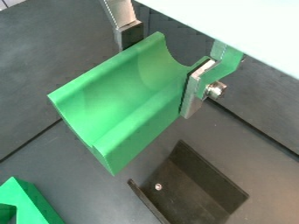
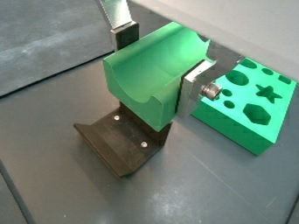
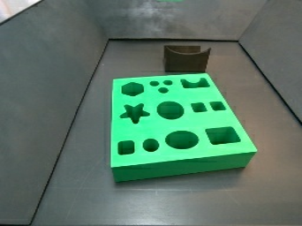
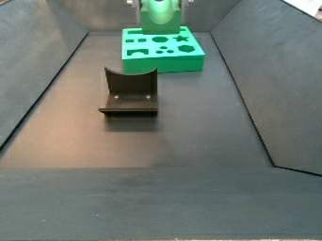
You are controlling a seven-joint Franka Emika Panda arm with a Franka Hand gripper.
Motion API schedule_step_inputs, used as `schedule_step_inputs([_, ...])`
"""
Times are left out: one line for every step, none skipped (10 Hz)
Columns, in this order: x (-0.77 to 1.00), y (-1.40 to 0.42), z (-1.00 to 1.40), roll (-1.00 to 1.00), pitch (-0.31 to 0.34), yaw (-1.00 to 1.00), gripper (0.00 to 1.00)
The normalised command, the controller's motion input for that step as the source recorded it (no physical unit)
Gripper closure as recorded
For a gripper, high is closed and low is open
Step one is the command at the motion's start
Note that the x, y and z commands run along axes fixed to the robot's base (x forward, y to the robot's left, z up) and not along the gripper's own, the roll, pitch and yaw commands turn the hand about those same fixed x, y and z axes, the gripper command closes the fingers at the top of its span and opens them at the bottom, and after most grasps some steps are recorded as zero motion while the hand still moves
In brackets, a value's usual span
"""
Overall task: Pick up the arch object. Move up. Place the arch object on the fixture. Regrasp the arch object. Move to above the board. Insert the arch object.
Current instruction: Place the arch object on the fixture.
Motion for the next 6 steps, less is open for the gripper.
schedule_step_inputs([0.72,0.01,0.00,-0.12,0.138,0.00,1.00])
schedule_step_inputs([0.88,0.01,-0.33,-1.00,-0.012,0.03,1.00])
schedule_step_inputs([0.84,0.01,-0.33,-1.00,-0.008,0.03,1.00])
schedule_step_inputs([0.78,0.06,-0.22,-1.00,-0.001,0.00,1.00])
schedule_step_inputs([0.68,0.04,-0.08,-1.00,0.046,0.00,1.00])
schedule_step_inputs([0.61,0.04,-0.02,-1.00,0.096,-0.01,1.00])
